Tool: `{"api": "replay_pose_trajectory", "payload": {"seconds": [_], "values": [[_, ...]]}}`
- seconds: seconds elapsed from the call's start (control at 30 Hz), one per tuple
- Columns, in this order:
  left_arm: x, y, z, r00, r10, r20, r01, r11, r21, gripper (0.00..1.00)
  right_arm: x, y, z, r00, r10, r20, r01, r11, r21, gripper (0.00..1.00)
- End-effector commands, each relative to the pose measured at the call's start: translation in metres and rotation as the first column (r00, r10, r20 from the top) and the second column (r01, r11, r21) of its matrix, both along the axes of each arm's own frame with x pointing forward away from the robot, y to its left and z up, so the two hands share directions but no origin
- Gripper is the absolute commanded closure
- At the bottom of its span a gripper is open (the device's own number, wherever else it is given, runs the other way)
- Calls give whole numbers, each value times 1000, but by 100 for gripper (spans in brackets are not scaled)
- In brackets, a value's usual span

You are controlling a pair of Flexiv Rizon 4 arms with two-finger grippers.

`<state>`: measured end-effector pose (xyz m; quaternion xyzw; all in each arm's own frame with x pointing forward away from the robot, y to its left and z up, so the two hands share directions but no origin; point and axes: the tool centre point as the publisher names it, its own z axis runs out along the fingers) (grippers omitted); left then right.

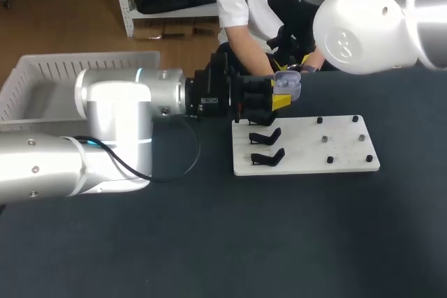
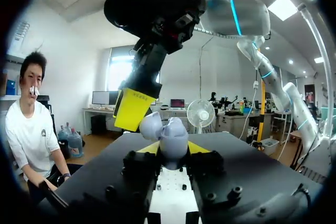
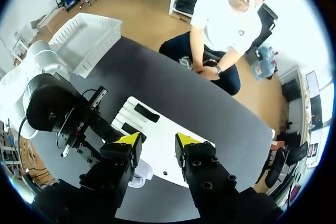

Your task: Pick up each earbud case from the left stands, insert the matching earbuds, close the lid, and place the case in the box.

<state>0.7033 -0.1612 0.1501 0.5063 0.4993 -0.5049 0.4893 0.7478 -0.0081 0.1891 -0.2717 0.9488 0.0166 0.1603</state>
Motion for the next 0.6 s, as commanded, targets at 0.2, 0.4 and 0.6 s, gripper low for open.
{"api": "replay_pose_trajectory", "payload": {"seconds": [0.2, 0.4, 0.6], "values": [[0, 0, 1, 1000, 10, 4, -10, 1000, -3, 100, -23, -7, 1, 1000, -25, 15, 25, 999, 24, 59], [0, 0, 1, 1000, 10, 4, -10, 1000, -3, 100, -23, -20, 12, 992, -100, 80, 94, 992, 81, 51], [0, 16, 11, 999, 33, 19, -32, 999, -9, 100, -35, -43, 25, 972, -180, 149, 164, 980, 112, 25]]}}
